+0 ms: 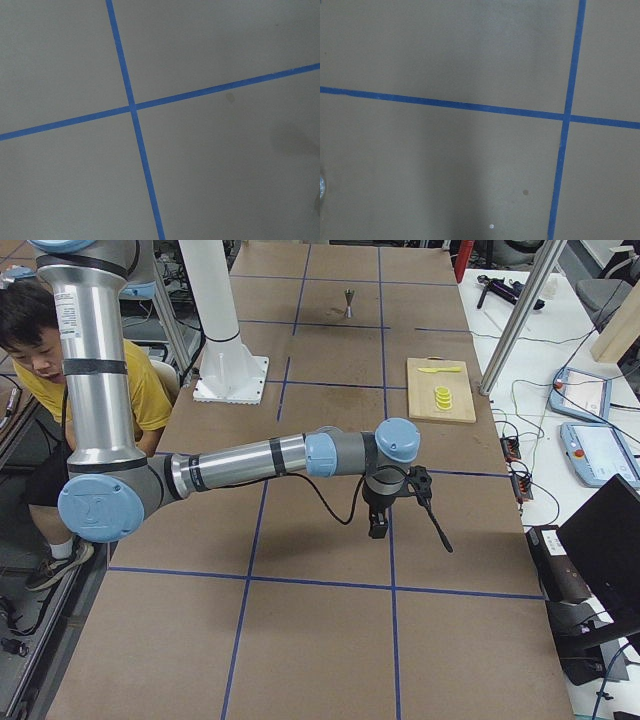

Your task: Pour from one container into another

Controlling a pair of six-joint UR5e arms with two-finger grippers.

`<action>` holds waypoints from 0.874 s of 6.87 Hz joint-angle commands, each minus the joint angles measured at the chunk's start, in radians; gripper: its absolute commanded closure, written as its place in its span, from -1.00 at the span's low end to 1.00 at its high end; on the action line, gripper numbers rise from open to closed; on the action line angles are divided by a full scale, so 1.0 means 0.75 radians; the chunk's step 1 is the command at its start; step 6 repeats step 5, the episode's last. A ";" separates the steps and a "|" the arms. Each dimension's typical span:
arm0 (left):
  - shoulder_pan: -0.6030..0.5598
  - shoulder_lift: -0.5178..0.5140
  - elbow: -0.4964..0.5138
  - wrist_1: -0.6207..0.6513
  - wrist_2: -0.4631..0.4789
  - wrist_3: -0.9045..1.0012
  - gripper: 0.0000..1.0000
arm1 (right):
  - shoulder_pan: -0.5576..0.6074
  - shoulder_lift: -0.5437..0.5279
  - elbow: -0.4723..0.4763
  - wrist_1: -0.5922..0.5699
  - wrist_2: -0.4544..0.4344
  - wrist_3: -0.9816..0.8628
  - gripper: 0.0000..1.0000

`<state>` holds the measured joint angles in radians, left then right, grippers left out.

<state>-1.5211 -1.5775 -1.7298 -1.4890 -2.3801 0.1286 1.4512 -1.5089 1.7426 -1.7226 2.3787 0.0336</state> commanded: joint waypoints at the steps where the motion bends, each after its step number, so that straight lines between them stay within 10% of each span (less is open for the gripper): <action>1: 0.001 -0.010 0.005 -0.001 0.001 -0.004 -1.00 | 0.000 0.003 -0.002 0.000 0.001 0.002 -1.00; 6: -0.003 -0.014 -0.011 0.005 -0.007 0.002 -1.00 | -0.002 0.018 -0.014 -0.002 0.001 0.004 -1.00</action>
